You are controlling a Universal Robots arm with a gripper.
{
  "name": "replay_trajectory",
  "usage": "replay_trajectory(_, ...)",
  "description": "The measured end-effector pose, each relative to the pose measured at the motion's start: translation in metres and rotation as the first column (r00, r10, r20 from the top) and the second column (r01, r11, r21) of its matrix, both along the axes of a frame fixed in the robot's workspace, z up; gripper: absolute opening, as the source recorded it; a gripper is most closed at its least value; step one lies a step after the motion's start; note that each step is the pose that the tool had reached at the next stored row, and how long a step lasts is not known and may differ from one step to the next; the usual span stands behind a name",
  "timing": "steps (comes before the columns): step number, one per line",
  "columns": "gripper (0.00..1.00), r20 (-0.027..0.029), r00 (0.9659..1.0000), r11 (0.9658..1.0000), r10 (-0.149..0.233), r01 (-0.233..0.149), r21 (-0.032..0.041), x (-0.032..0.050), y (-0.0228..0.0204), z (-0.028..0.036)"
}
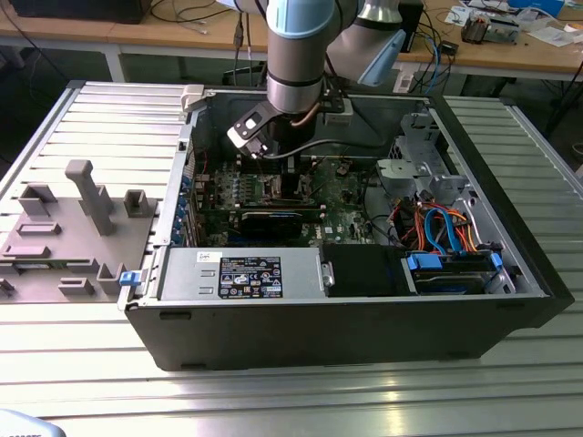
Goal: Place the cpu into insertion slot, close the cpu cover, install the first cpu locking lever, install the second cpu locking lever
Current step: 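Place the cpu into insertion slot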
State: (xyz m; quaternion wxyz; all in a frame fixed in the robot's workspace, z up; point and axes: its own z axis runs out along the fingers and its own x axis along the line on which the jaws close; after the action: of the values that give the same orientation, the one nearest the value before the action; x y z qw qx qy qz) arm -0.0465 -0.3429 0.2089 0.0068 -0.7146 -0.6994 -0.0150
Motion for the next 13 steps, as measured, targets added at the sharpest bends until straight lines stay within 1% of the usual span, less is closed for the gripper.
replay_trajectory(1,0.55,0.0002,1.0000,1.0000,0.003,-0.003,0.0002,0.0000,0.0013,-0.0004)
replay_trajectory(2,0.55,0.0000,1.0000,1.0000,0.005,-0.005,0.0000,-0.0001,0.0013,-0.0011)
replay_trajectory(5,0.55,0.0000,1.0000,1.0000,0.004,-0.004,-0.0010,-0.0040,0.0013,-0.0035)
replay_trajectory(8,0.55,0.0000,1.0000,1.0000,-0.005,0.005,-0.0011,-0.0040,0.0015,-0.0072)
replay_trajectory(13,0.55,-0.0001,0.9999,0.9999,-0.015,0.015,-0.0013,-0.0038,0.0019,-0.0088)
